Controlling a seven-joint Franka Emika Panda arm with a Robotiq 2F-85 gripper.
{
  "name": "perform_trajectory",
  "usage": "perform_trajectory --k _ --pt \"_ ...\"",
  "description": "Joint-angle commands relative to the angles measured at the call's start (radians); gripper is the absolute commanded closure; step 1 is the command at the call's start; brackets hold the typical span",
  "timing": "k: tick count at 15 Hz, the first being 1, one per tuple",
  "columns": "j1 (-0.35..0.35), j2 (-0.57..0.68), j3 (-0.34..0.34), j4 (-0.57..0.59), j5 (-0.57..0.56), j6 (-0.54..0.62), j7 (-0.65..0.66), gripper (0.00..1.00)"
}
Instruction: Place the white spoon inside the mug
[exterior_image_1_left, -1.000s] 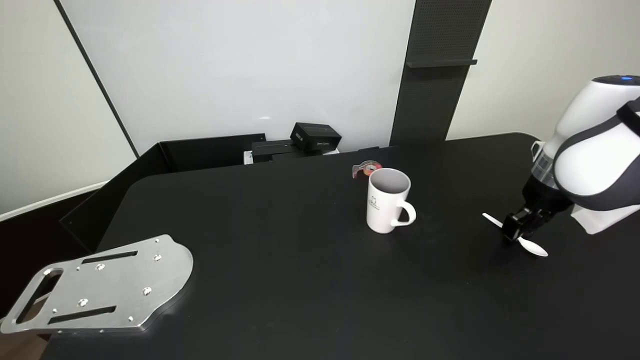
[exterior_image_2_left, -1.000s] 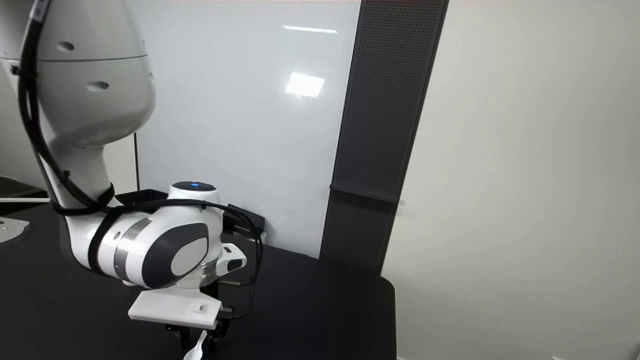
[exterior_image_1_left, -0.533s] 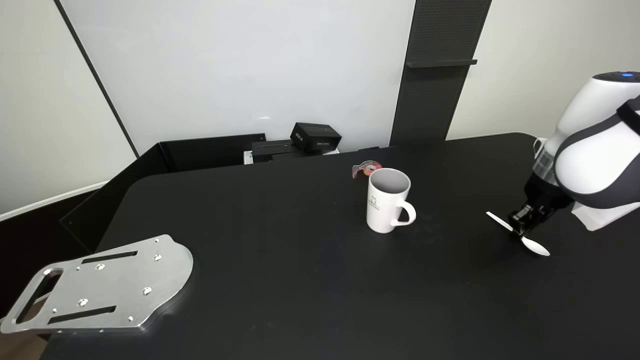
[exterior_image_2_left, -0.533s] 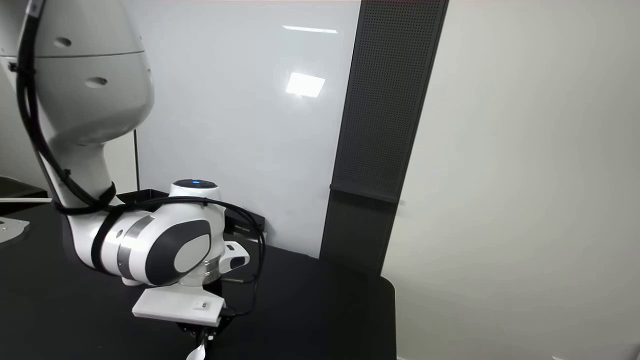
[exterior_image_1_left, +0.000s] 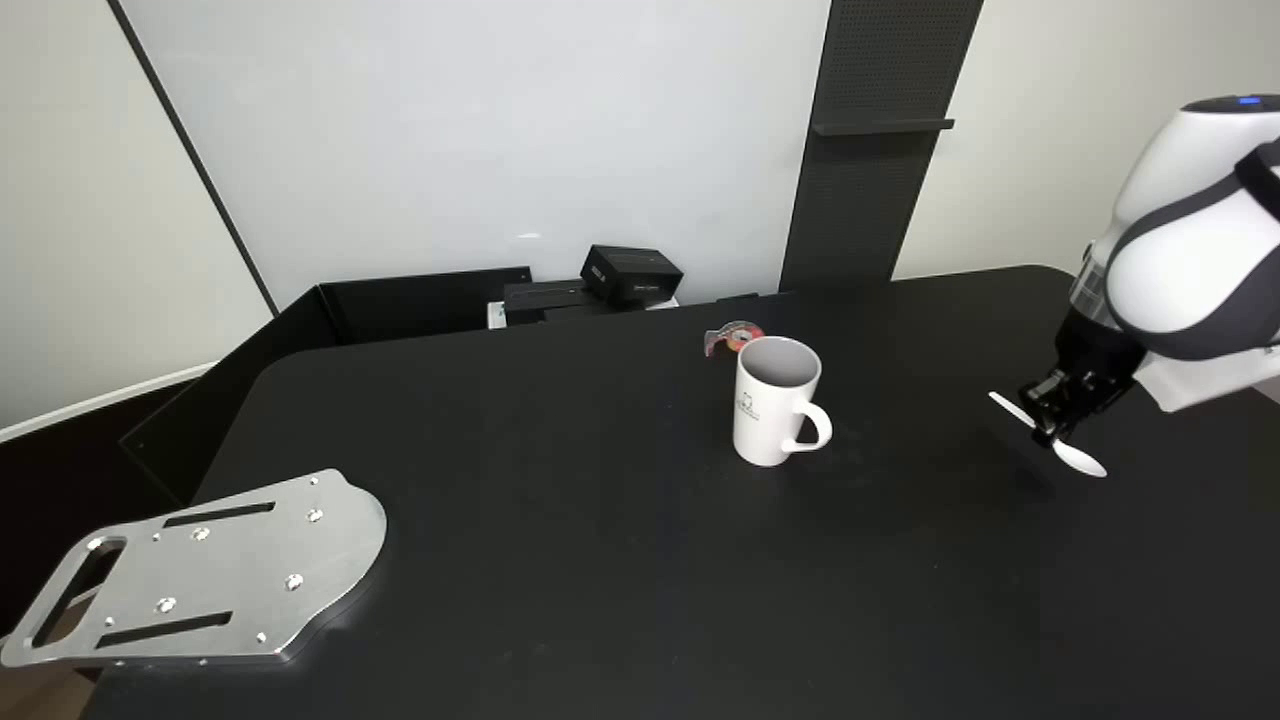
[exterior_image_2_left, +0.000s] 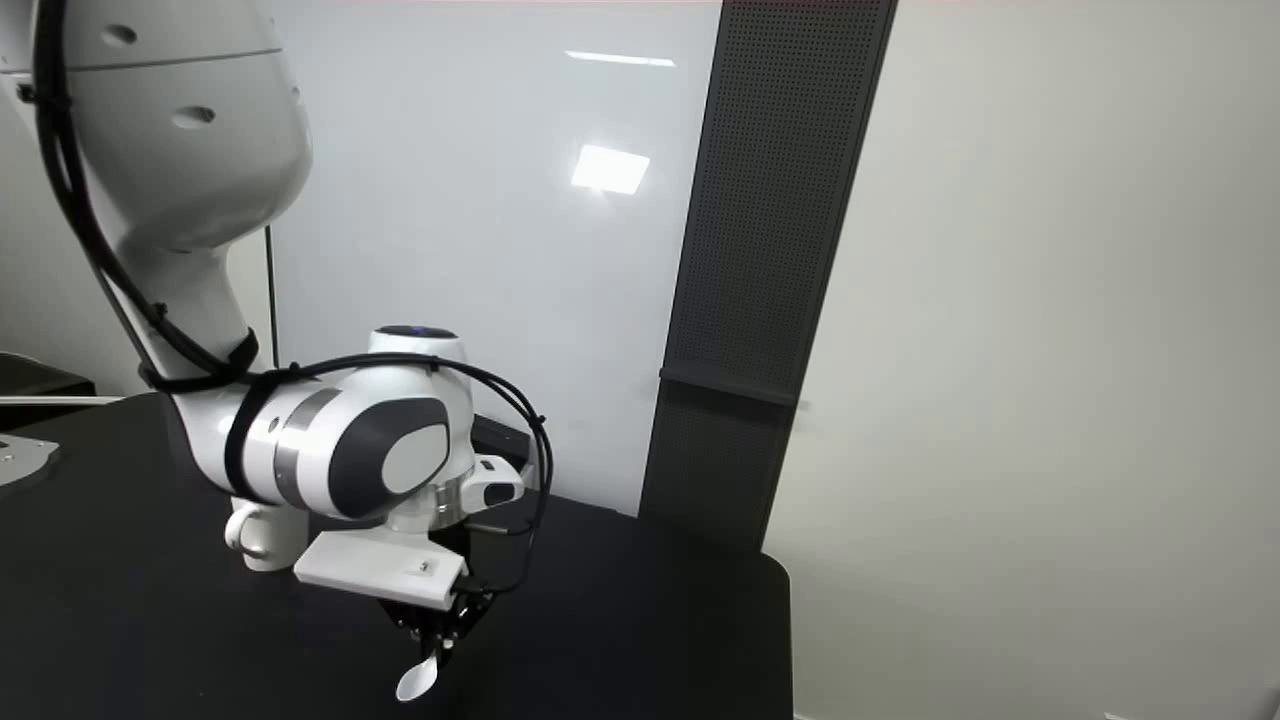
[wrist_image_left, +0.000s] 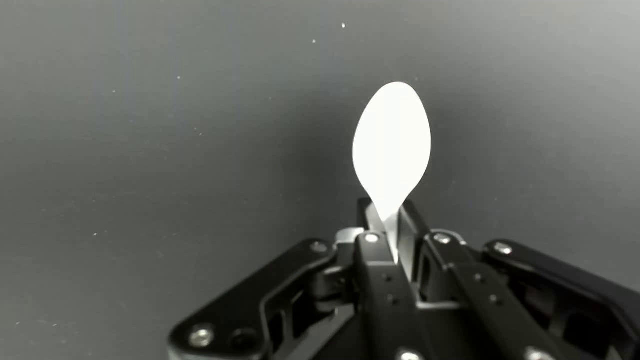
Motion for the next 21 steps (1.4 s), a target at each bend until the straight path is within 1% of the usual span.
perform_trajectory --k 1,4,8,11,14,17,21 --pt "0.015 -0.068 -0.017 0.056 0.034 -0.142 0.149 0.97" --pt "0.023 -0.102 -0.023 0.127 0.057 -0.309 0.263 0.97" --pt "0.012 -0.133 -0.003 0.223 0.109 -0.542 0.395 0.97" --pt "-0.003 -0.125 0.017 0.322 0.167 -0.762 0.451 0.97" --pt "-0.015 -0.113 0.042 0.407 0.262 -0.947 0.497 0.97" --pt "-0.023 -0.106 0.068 0.456 0.392 -1.067 0.545 0.97" --pt "-0.026 -0.064 0.086 0.519 0.565 -1.135 0.642 0.97"
